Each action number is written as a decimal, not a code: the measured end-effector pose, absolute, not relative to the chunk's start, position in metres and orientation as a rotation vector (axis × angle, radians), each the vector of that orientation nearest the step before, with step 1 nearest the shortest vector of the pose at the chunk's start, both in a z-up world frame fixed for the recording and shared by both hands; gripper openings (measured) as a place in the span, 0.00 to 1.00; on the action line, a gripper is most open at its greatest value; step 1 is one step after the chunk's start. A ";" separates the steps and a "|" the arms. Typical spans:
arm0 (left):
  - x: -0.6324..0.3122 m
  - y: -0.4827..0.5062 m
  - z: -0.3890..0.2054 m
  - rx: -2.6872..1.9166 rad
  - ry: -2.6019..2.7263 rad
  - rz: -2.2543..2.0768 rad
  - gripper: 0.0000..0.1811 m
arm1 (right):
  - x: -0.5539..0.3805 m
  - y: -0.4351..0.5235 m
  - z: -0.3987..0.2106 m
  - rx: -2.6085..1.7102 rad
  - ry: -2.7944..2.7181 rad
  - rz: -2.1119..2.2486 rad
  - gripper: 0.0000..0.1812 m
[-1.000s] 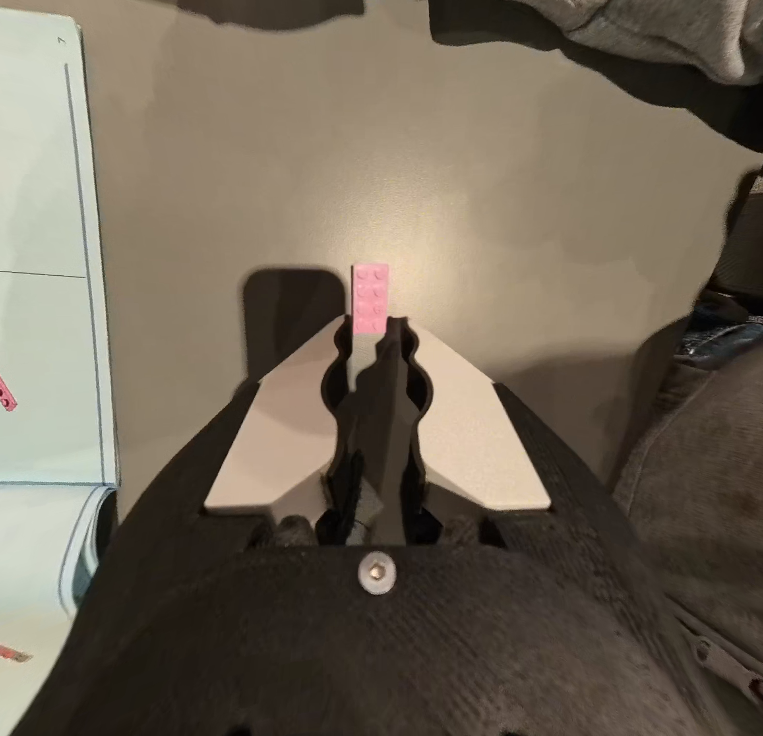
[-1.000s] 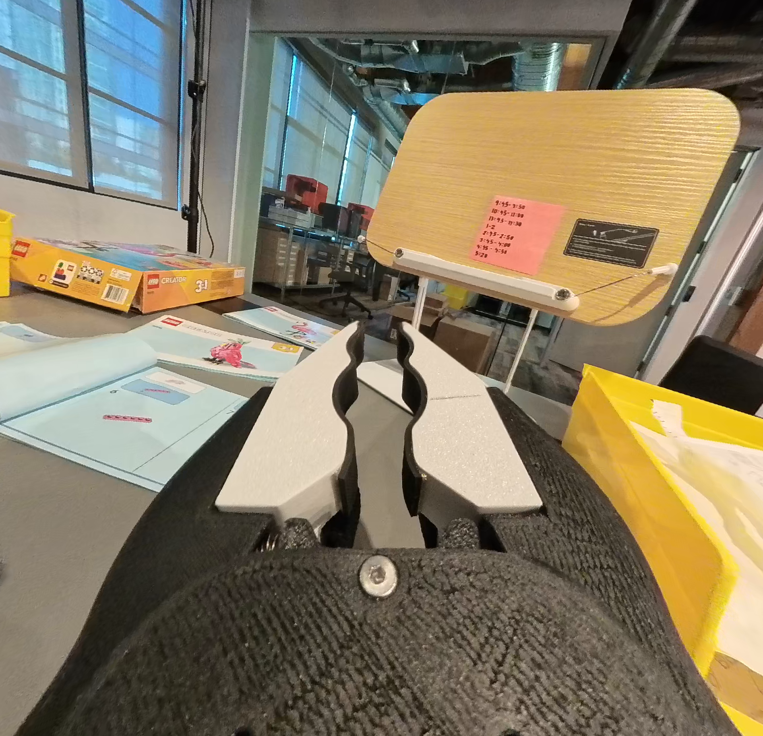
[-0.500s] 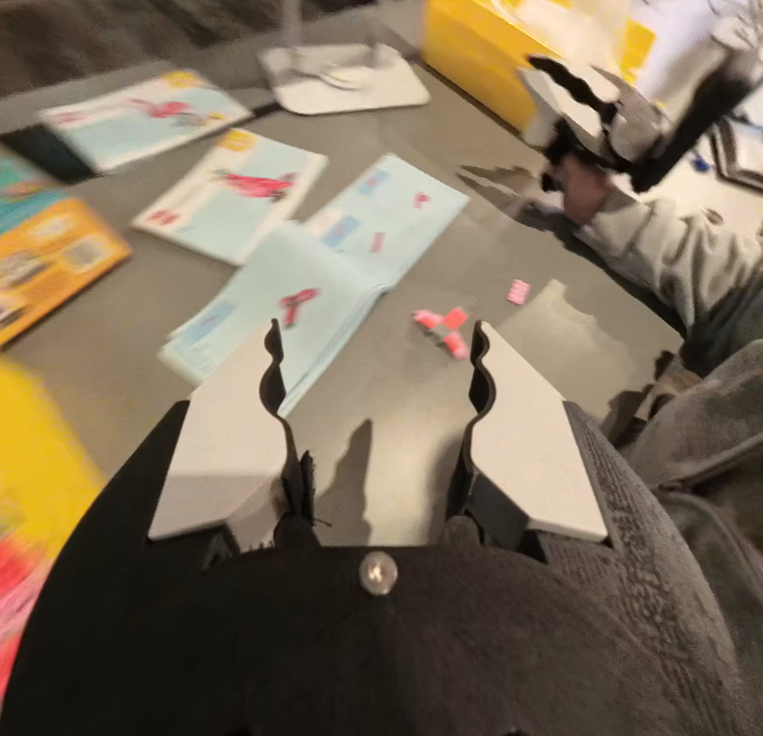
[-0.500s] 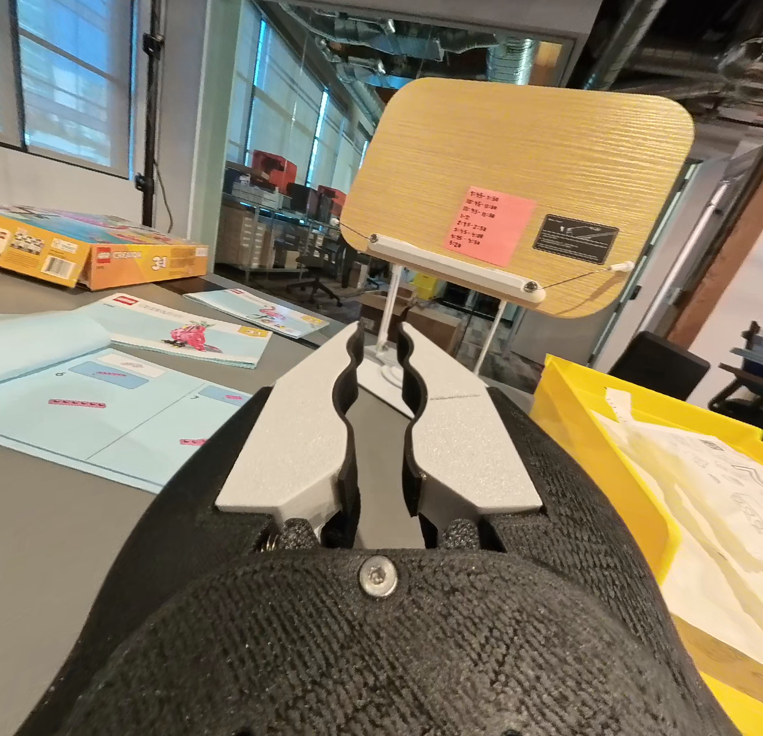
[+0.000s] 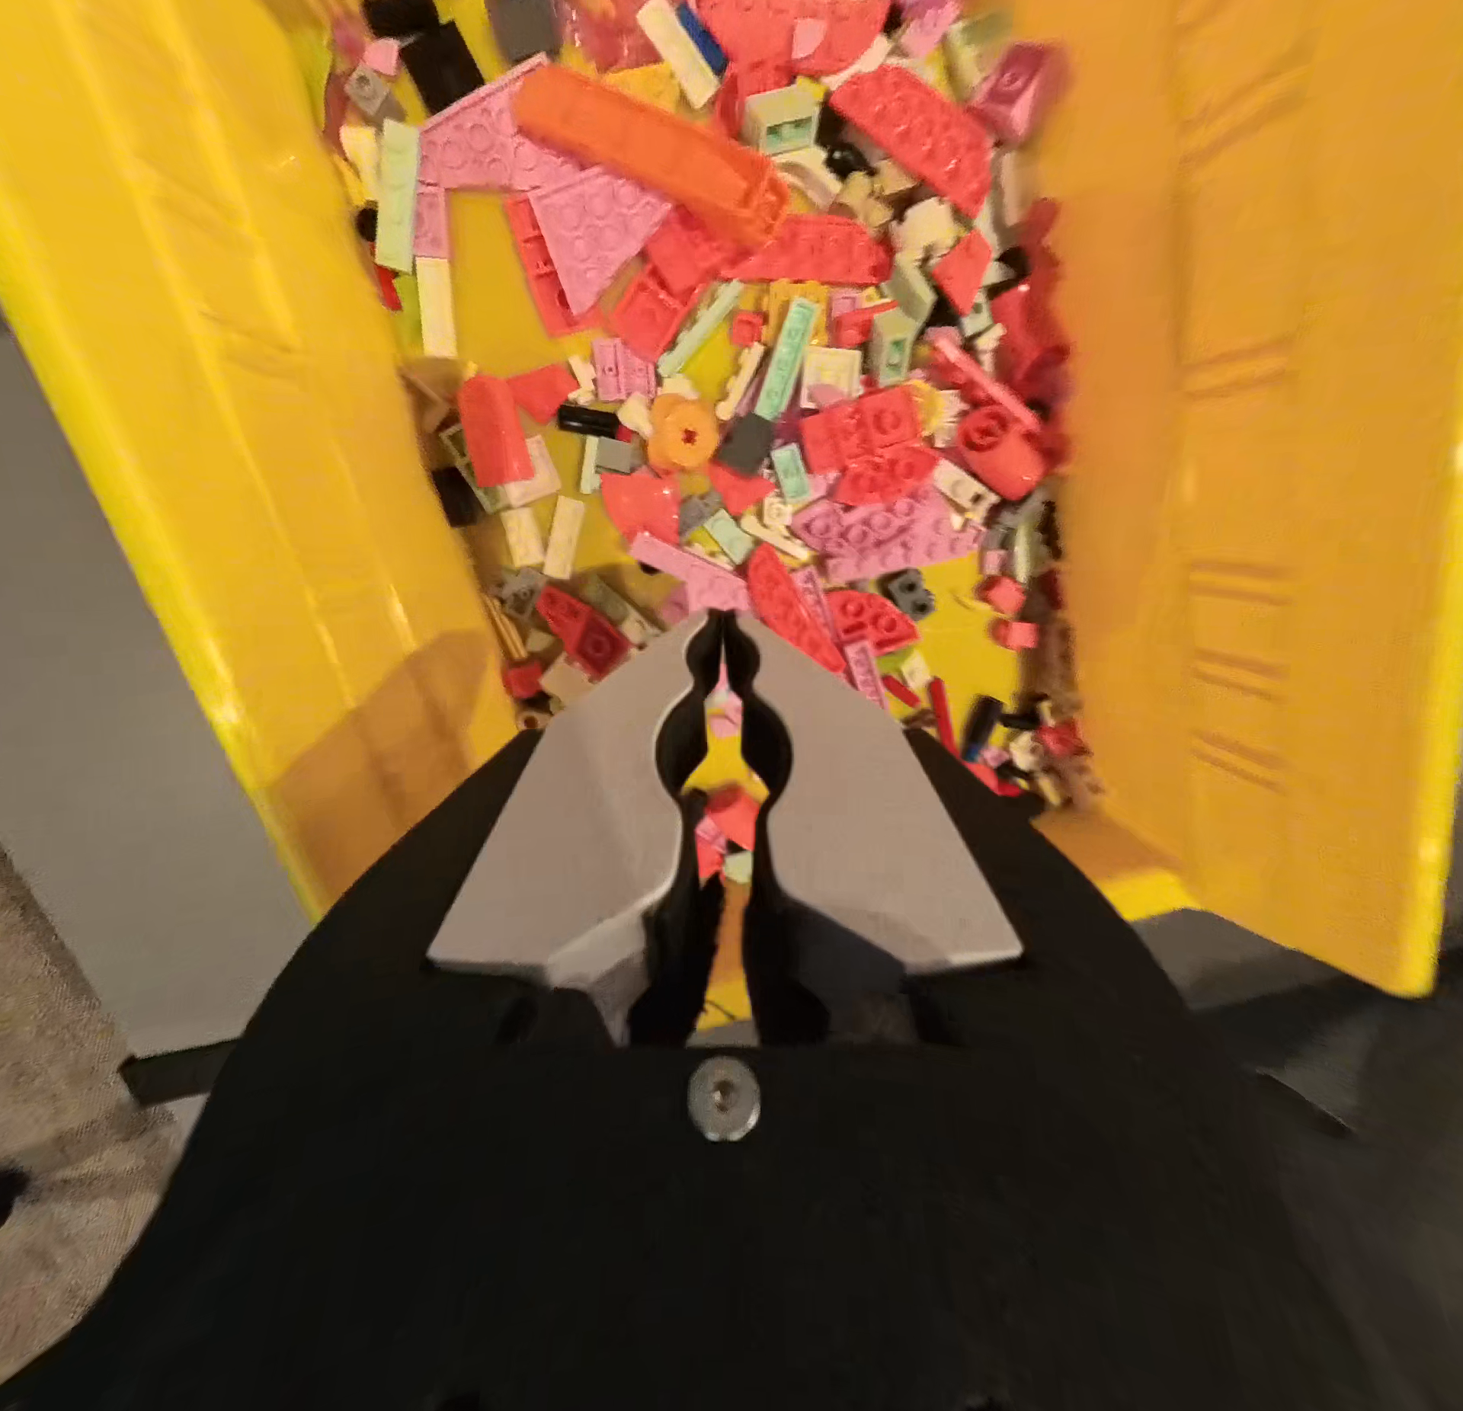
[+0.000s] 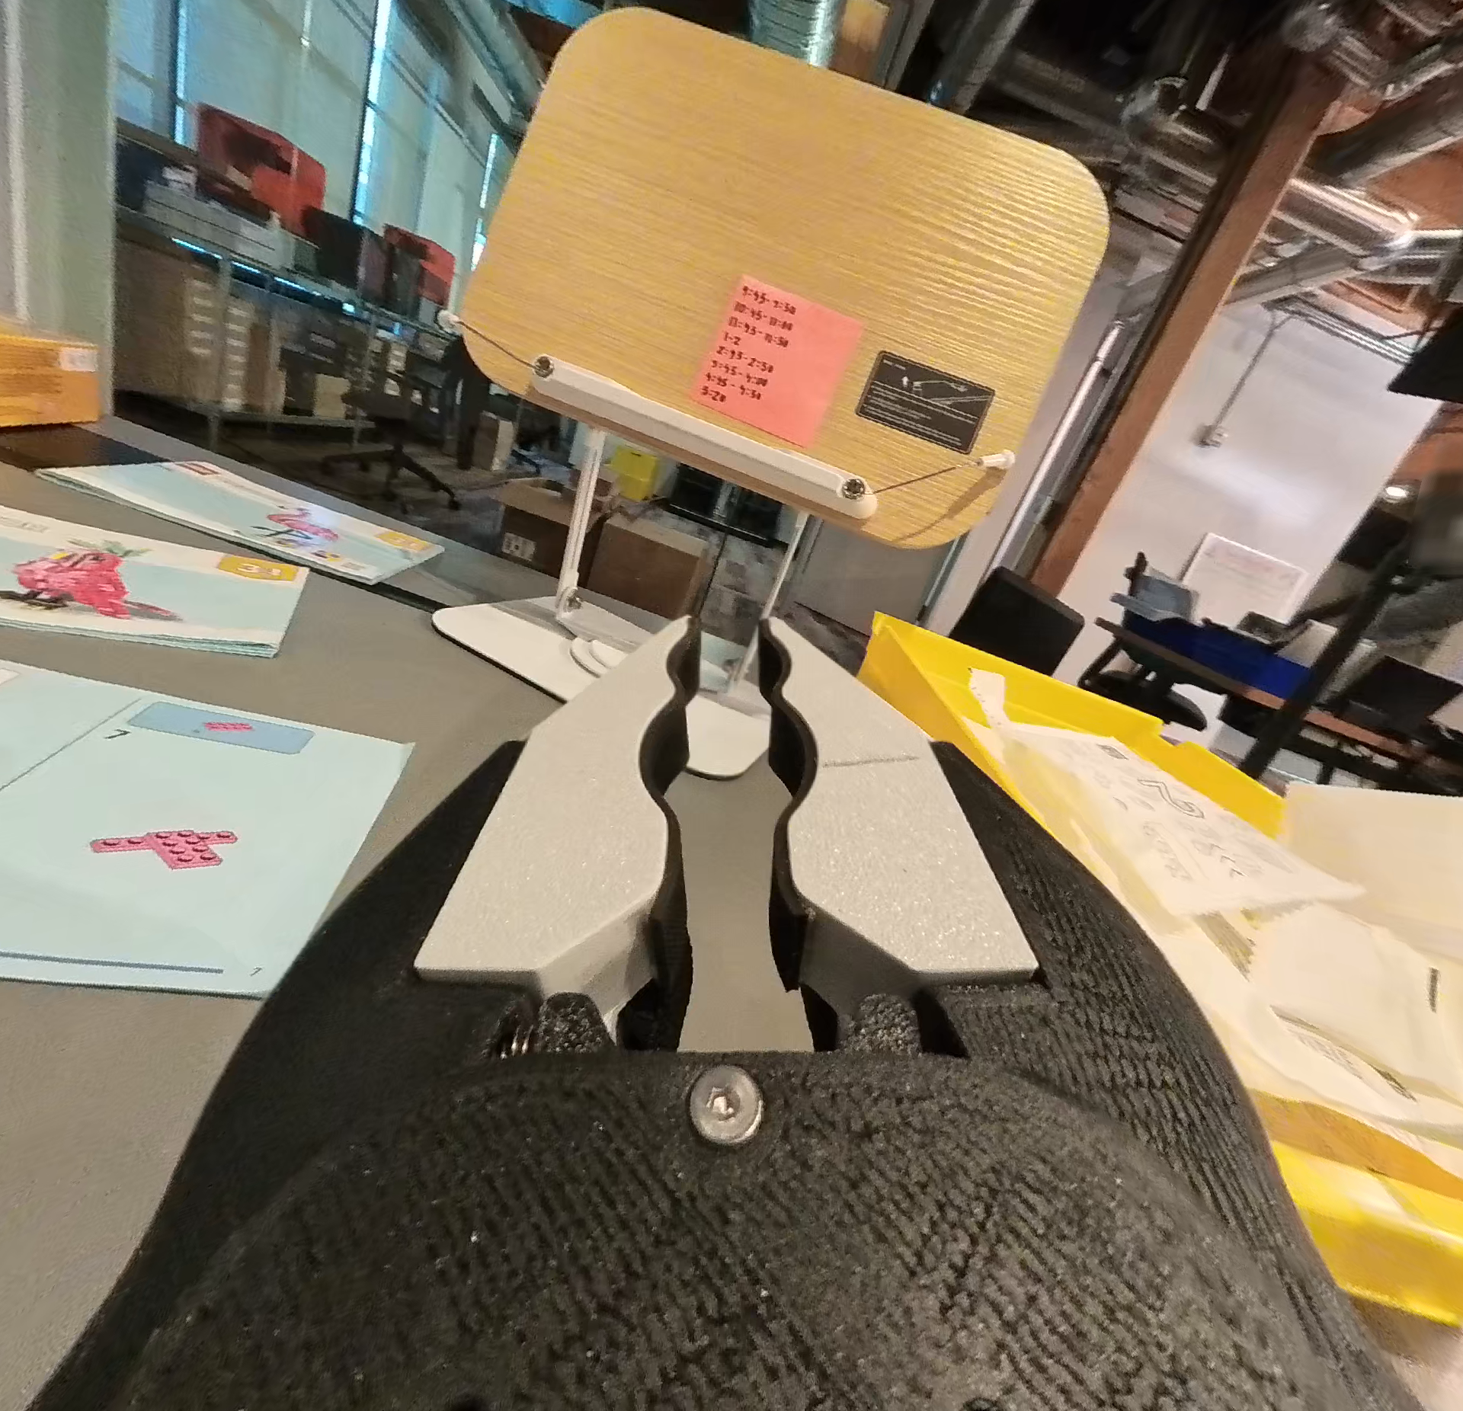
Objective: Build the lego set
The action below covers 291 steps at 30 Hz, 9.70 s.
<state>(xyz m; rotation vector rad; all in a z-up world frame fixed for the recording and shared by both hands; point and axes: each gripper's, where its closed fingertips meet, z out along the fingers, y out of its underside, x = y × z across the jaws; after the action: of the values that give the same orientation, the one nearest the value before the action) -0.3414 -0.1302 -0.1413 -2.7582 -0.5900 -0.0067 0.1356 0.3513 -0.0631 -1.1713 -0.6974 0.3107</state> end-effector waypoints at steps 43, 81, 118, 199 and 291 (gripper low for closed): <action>0.056 0.098 -0.107 -2.565 0.695 -0.735 0.04 | 0.104 0.309 -0.057 -1.064 -0.825 0.640 0.06; -0.068 0.104 -0.095 -1.825 0.300 -0.063 0.23 | 0.085 0.167 -0.178 -1.868 -1.379 0.648 0.34; 0.047 0.054 -0.118 -1.211 1.267 0.583 0.17 | 0.058 0.037 -0.118 -0.857 -2.245 1.252 0.25; 0.065 0.062 -0.184 -1.146 1.650 0.708 0.02 | 0.078 0.055 -0.181 -1.116 -2.285 1.202 0.08; 0.075 0.044 -0.169 -1.640 1.355 -0.222 0.02 | 0.082 0.041 -0.163 -1.394 -1.936 1.291 0.08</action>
<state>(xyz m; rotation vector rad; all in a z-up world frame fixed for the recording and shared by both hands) 0.0753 0.0439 -0.1692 -1.6401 1.3553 -0.2215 0.0816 0.0412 -0.1635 -1.3936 -1.9360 1.2911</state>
